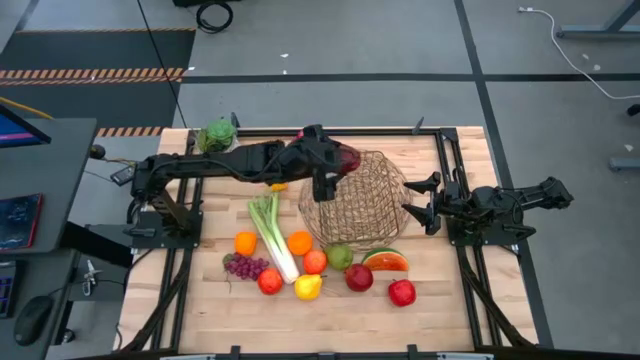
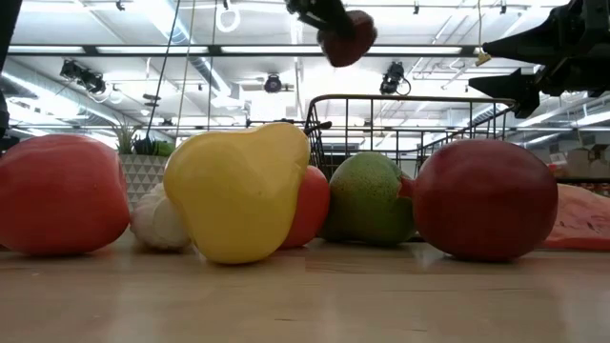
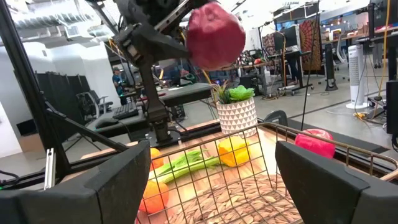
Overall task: Build produce basket
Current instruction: Put the dark red apple into the brown wire basket
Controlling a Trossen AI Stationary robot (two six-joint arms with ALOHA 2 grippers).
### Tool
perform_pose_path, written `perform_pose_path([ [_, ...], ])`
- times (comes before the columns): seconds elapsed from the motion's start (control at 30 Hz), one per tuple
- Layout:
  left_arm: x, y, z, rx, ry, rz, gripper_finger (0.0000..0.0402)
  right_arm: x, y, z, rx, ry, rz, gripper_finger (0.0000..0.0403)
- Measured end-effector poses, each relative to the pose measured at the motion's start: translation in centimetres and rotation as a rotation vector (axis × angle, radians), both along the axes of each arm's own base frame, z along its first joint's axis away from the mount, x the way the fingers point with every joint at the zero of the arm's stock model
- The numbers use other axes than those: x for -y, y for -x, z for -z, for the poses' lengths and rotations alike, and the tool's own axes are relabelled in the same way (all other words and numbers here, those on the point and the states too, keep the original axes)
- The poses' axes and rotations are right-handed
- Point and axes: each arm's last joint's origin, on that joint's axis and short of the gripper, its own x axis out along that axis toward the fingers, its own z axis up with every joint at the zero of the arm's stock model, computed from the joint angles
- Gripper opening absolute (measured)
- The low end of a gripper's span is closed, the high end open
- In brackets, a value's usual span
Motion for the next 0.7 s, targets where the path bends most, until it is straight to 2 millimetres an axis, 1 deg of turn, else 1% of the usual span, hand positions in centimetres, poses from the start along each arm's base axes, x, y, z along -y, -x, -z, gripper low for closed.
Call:
perform_pose_path([
  [0.07, -0.5, 0.0, 0.0, 0.024, 0.065, 0.036, 0.0378, 0.0, 0.0, 0.0, 0.000, 0.001, 0.000, 0.0348],
  [0.17, -1.5, -0.1, 0.3, 0.060, 0.213, 0.104, 0.0378, 0.0, 0.0, 0.0, 0.000, 0.000, 0.000, 0.0348],
  [0.27, -2.5, -0.1, 1.7, 0.066, 0.376, 0.167, 0.0378, 0.0, 0.0, 0.0, 0.000, 0.001, 0.000, 0.0348],
  [0.33, -2.9, 0.0, 2.8, 0.056, 0.444, 0.183, 0.0378, 0.0, 0.0, 0.0, 0.000, 0.000, 0.000, 0.0348],
  [0.47, -3.1, 0.1, 4.9, 0.010, 0.471, 0.181, 0.0378, 0.0, 0.0, 0.0, 0.000, 0.000, 0.000, 0.0348],
  [0.63, -2.1, 0.3, 6.1, -0.057, 0.509, 0.235, 0.0378, 0.0, 0.0, 0.0, 0.000, 0.000, 0.000, 0.0348],
  [0.7, -1.6, 0.3, 6.3, -0.084, 0.498, 0.257, 0.0378, 0.0, 0.0, 0.0, 0.000, 0.001, 0.000, 0.0348],
])
